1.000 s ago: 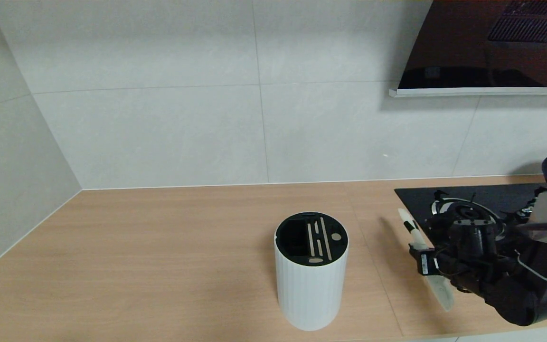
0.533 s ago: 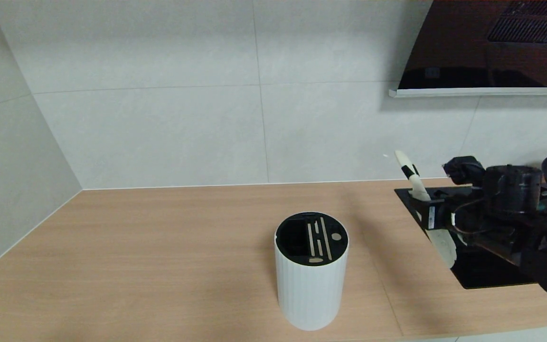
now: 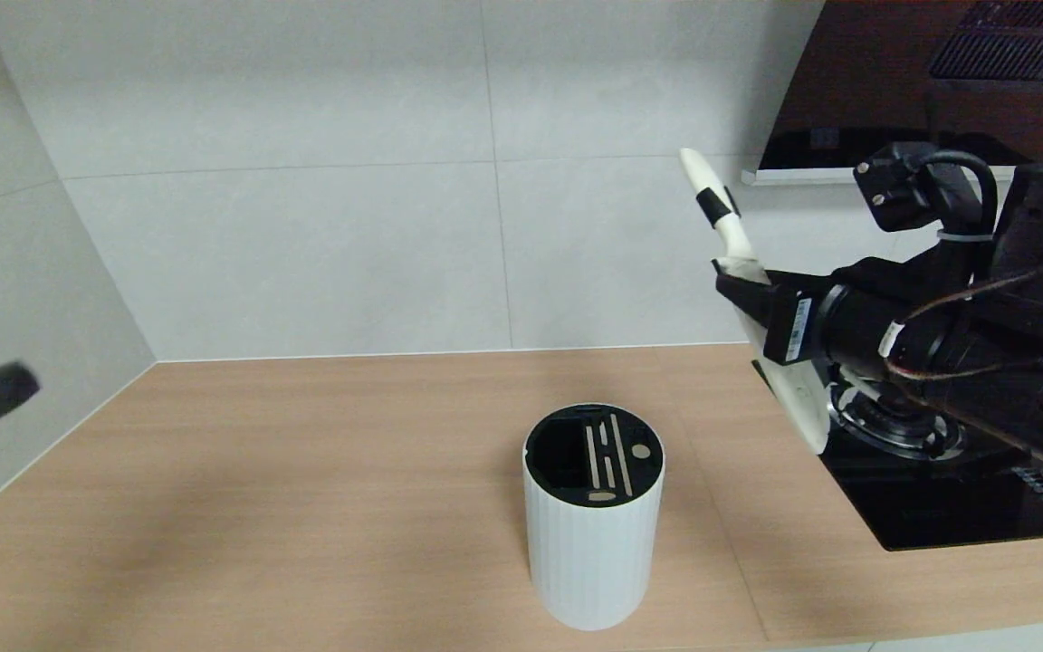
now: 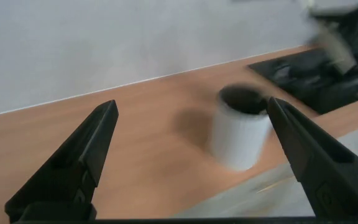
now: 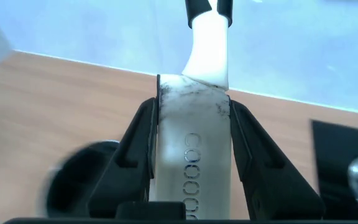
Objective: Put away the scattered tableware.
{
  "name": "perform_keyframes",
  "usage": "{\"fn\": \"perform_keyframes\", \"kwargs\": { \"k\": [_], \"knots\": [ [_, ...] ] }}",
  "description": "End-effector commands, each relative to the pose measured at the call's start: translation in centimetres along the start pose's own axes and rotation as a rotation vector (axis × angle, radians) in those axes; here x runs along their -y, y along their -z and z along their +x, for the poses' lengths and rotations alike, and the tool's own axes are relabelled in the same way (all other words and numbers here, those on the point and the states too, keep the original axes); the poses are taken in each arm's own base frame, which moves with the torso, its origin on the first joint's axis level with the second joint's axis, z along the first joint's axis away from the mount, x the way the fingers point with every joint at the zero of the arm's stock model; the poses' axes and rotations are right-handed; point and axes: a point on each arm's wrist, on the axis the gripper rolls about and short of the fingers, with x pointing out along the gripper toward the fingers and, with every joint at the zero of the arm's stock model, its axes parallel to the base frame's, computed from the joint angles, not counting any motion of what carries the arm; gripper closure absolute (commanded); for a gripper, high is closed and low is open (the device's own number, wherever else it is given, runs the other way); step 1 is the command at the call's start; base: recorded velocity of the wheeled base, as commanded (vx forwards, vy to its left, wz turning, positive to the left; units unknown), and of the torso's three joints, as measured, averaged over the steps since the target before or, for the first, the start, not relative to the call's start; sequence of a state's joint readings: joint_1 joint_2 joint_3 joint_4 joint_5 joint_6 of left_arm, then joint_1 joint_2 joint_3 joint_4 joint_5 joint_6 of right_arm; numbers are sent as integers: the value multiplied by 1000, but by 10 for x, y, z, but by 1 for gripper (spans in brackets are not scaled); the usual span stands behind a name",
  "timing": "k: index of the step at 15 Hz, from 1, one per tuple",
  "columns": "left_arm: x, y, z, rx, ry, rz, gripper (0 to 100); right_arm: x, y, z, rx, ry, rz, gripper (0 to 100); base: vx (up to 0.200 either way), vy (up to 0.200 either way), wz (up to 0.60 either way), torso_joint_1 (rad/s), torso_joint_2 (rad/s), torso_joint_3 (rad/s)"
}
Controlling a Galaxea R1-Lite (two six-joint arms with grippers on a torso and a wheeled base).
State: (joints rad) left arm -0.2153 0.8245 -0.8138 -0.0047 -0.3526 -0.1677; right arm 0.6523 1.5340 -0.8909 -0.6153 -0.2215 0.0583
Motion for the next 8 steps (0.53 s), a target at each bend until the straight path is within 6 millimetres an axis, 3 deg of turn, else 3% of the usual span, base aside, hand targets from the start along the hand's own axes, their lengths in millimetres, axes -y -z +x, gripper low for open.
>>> {"fn": "perform_keyframes", "kwargs": {
  "k": [1, 4, 8],
  "knots": [
    [4, -1, 88, -121, 198, -244, 0, -39, 4, -20, -8, -86, -4, 100, 0, 0, 0, 0, 0, 0],
    [2, 14, 123, -151, 202, -384, 0, -64, 18, -27, -52, -167, -21, 100, 0, 0, 0, 0, 0, 0],
    [17, 39, 169, -171, 220, -505, 0, -84, 34, -21, -90, -201, -16, 100, 0, 0, 0, 0, 0, 0]
  ]
}}
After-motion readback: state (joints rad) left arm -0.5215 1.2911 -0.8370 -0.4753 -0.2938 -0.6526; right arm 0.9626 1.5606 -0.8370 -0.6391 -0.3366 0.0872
